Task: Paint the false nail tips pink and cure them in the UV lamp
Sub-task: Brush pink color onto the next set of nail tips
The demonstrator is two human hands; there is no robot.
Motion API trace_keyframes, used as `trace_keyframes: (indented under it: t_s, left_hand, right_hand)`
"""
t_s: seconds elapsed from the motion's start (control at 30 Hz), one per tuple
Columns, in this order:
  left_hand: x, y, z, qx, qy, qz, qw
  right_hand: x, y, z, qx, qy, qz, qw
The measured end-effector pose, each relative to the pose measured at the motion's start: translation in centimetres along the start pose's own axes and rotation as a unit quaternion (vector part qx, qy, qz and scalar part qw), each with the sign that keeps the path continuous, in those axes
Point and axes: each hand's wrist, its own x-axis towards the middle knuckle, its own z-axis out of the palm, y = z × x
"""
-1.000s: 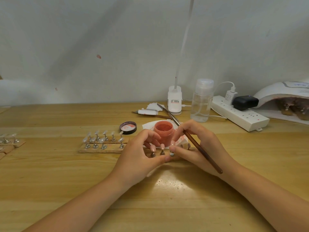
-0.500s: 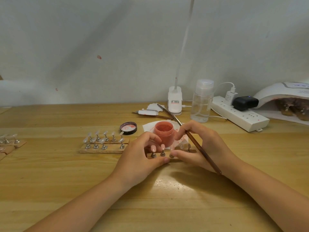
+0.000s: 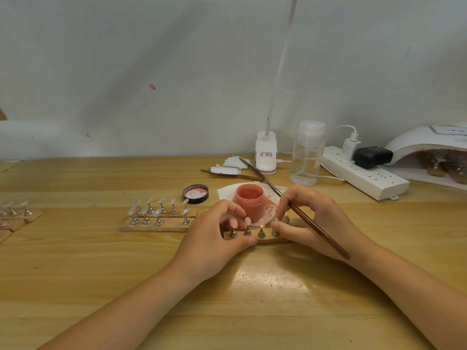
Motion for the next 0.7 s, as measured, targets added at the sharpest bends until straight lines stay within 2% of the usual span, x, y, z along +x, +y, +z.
trace_keyframes:
  t_s: [0.43,0.7]
  left_hand:
    - [0.07,-0.06,0.15,0.008,-0.004,-0.01,1.0]
    - [0.07,-0.06,0.08,0.017,-0.004,-0.003,1.0]
  right_hand:
    - [0.01,-0.16,0.88,-0.008,0.045,0.013,0.999]
    - [0.2,-0.9,0.88,0.028,0.152,0.023,0.988]
